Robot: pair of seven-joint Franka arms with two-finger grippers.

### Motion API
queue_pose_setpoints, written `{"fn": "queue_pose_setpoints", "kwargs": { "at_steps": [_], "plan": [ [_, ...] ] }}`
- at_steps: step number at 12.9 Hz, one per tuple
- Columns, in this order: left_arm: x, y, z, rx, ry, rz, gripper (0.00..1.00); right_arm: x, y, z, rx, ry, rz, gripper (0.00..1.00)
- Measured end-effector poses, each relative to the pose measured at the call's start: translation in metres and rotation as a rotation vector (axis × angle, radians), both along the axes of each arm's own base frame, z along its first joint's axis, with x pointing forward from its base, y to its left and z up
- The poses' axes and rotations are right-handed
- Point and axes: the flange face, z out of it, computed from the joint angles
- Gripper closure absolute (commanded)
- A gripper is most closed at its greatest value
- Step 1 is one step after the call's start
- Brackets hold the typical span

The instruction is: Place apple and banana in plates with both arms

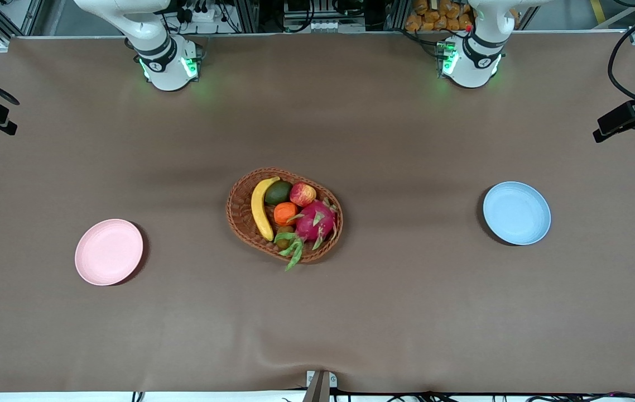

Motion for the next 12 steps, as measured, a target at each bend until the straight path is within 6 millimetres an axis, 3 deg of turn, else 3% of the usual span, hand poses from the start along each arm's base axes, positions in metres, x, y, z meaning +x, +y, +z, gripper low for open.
{"fn": "queue_pose_setpoints", "kwargs": {
  "at_steps": [5, 12],
  "plan": [
    [-0.007, -0.008, 0.011, 0.0, -0.005, 0.05, 0.0, 0.0, 0.0, 0.0, 0.0, 0.001, 0.0, 0.0],
    [0.0, -0.009, -0.002, -0.006, 0.023, 0.045, 0.0, 0.001, 0.0, -0.003, 0.0, 0.009, 0.001, 0.0]
  ]
}}
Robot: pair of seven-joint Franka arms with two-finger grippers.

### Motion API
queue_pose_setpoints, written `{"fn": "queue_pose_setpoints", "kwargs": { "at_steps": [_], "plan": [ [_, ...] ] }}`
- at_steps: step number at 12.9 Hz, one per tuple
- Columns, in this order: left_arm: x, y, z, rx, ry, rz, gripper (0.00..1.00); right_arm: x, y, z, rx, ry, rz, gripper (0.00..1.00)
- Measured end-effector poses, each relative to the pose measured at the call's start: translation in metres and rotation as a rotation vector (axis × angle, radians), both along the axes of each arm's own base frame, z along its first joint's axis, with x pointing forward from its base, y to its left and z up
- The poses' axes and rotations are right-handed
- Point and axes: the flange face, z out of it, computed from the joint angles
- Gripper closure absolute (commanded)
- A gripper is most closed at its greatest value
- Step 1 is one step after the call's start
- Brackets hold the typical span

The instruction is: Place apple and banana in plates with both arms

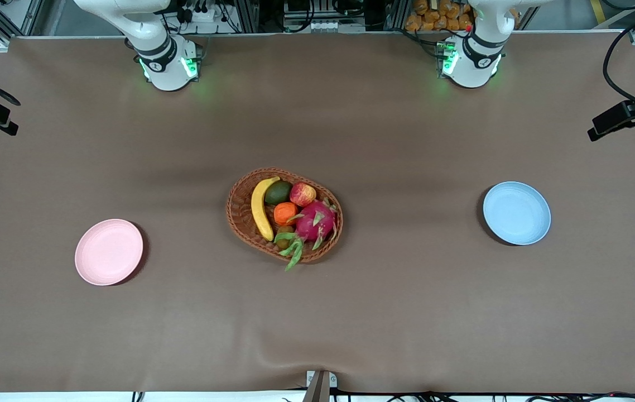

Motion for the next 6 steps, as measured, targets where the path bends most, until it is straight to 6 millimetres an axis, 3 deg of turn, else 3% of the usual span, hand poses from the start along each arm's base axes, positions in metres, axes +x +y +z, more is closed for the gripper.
{"fn": "queue_pose_setpoints", "kwargs": {
  "at_steps": [6],
  "plan": [
    [0.006, -0.003, -0.013, -0.013, 0.022, -0.003, 0.0, 0.002, 0.003, -0.003, 0.0, 0.009, 0.006, 0.0]
  ]
}}
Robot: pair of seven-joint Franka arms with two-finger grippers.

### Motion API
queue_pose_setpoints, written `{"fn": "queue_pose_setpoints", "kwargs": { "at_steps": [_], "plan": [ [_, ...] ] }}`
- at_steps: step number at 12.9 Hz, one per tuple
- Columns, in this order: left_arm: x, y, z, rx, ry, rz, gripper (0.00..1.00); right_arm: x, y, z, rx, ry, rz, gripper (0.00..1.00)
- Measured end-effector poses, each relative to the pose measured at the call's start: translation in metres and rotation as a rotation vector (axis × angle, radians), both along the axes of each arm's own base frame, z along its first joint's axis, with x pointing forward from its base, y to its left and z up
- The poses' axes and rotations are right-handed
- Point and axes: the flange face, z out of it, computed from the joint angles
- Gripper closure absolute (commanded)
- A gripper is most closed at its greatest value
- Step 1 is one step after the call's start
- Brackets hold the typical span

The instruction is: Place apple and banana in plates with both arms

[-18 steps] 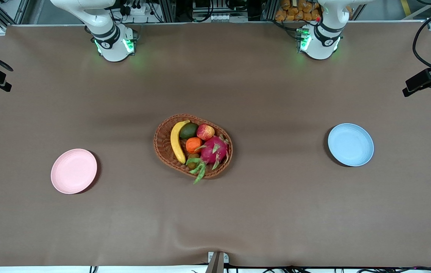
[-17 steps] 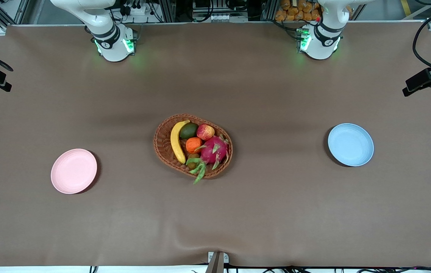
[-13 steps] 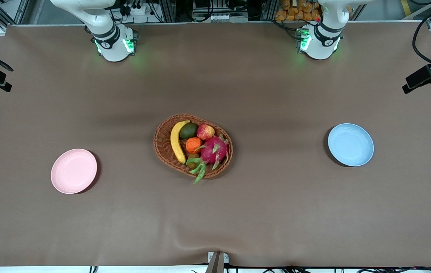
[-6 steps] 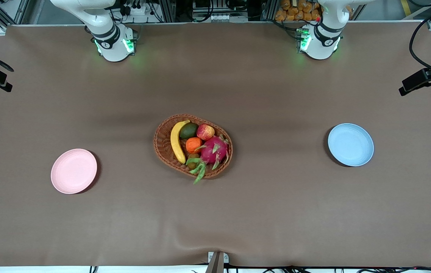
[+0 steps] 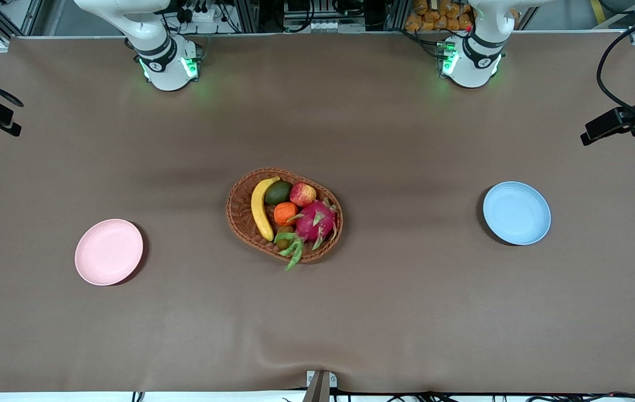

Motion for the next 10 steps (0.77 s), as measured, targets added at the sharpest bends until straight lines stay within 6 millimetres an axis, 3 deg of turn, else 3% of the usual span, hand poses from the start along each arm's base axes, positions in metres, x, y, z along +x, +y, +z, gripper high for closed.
{"fn": "queue_pose_setpoints", "kwargs": {
  "at_steps": [3, 7, 10],
  "plan": [
    [0.0, 0.0, -0.006, 0.0, 0.013, 0.0, 0.0, 0.002, 0.005, -0.003, 0.0, 0.007, 0.01, 0.0],
    [0.0, 0.0, -0.011, 0.0, 0.025, 0.0, 0.0, 0.013, 0.034, -0.017, -0.002, 0.031, 0.062, 0.0],
    [0.0, 0.0, -0.012, 0.001, 0.027, 0.0, 0.0, 0.019, 0.04, -0.028, -0.003, 0.051, 0.072, 0.0]
  ]
}}
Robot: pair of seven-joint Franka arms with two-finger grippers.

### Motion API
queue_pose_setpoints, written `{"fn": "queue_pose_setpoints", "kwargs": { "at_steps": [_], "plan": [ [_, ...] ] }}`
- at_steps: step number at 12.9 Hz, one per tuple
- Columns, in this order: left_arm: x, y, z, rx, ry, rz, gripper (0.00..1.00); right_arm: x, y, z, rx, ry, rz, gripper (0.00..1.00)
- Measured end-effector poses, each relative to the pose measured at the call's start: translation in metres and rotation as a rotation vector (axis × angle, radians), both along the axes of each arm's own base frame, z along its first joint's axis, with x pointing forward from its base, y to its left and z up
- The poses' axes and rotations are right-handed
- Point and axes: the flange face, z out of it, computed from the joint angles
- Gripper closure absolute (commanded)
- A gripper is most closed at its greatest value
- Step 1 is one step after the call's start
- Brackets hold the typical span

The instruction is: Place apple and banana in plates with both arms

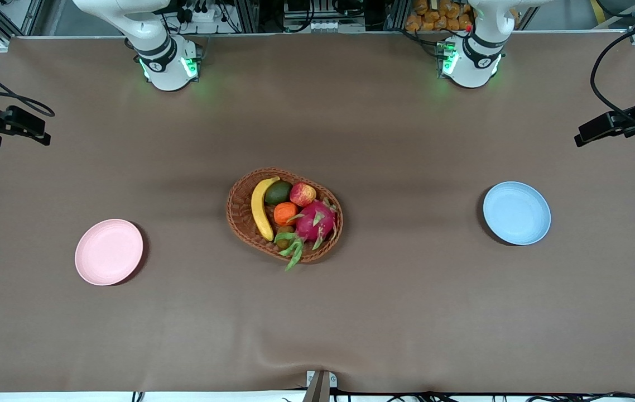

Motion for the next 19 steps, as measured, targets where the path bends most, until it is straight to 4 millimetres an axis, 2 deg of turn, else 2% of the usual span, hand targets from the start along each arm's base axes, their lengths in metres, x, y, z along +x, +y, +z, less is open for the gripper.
{"fn": "queue_pose_setpoints", "kwargs": {
  "at_steps": [4, 9, 13, 16, 19],
  "plan": [
    [0.0, 0.0, -0.001, 0.0, 0.003, 0.0, 0.0, 0.006, 0.002, -0.012, 0.016, 0.021, 0.0, 0.0],
    [0.0, -0.002, -0.003, 0.0, 0.006, -0.003, 0.0, 0.007, 0.001, -0.014, 0.02, 0.026, -0.005, 0.0],
    [-0.001, -0.014, -0.003, 0.0, 0.007, -0.022, 0.0, 0.006, -0.008, -0.018, 0.021, 0.035, -0.021, 0.0],
    [-0.002, -0.04, -0.005, 0.005, 0.011, 0.005, 0.0, 0.006, -0.009, -0.019, 0.021, 0.038, -0.023, 0.0],
    [-0.001, -0.091, -0.016, 0.016, 0.015, 0.054, 0.0, 0.006, -0.009, -0.02, 0.021, 0.039, -0.023, 0.0]
  ]
}}
